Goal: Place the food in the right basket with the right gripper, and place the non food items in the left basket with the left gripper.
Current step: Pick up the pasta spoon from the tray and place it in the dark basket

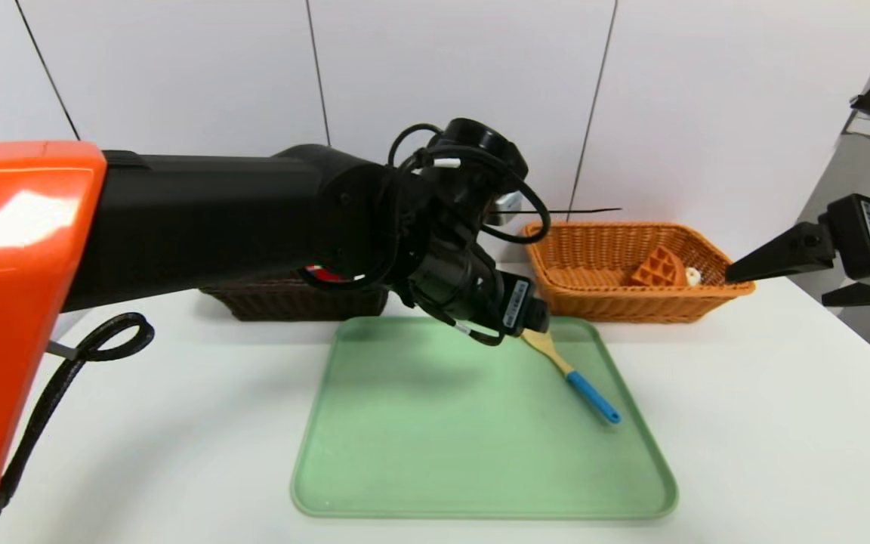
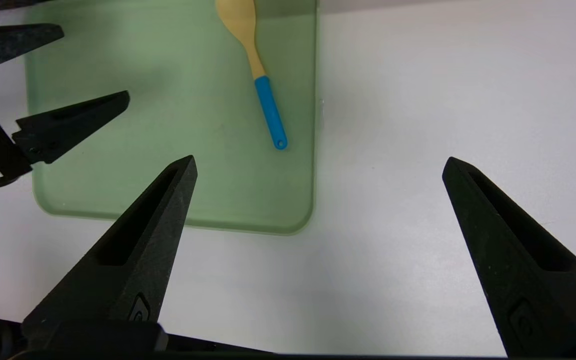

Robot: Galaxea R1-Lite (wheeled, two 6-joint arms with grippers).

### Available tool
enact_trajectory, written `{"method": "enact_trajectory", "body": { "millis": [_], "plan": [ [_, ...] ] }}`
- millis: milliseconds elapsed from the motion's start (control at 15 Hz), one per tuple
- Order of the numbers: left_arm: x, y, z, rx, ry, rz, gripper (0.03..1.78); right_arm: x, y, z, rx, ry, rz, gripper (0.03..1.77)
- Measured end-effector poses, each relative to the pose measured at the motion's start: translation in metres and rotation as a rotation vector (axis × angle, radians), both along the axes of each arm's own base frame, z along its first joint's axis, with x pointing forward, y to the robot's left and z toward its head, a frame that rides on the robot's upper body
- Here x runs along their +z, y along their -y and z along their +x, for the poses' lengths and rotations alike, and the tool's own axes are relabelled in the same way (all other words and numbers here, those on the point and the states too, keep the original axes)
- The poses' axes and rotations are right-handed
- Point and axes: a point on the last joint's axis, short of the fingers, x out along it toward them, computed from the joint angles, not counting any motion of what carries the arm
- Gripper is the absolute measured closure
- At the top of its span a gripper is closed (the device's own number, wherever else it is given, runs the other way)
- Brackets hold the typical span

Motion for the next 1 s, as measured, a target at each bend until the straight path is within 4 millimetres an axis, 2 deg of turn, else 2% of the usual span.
{"method": "enact_trajectory", "body": {
  "millis": [333,533,800,1000],
  "plan": [
    [0.013,-0.017,-0.011,0.136,-0.014,0.068,0.12,-0.012,-0.013,0.009,0.054,-0.047,-0.019,0.1],
    [0.021,-0.037,-0.019,0.246,-0.059,0.107,0.12,-0.017,-0.032,0.016,0.119,-0.044,-0.019,0.1],
    [0.028,-0.061,-0.026,0.294,-0.096,0.136,0.12,-0.033,-0.055,0.026,0.19,-0.103,-0.044,0.1],
    [0.024,-0.073,-0.034,0.306,-0.118,0.165,0.12,-0.047,-0.073,0.036,0.235,-0.123,-0.058,0.1]
  ]
}}
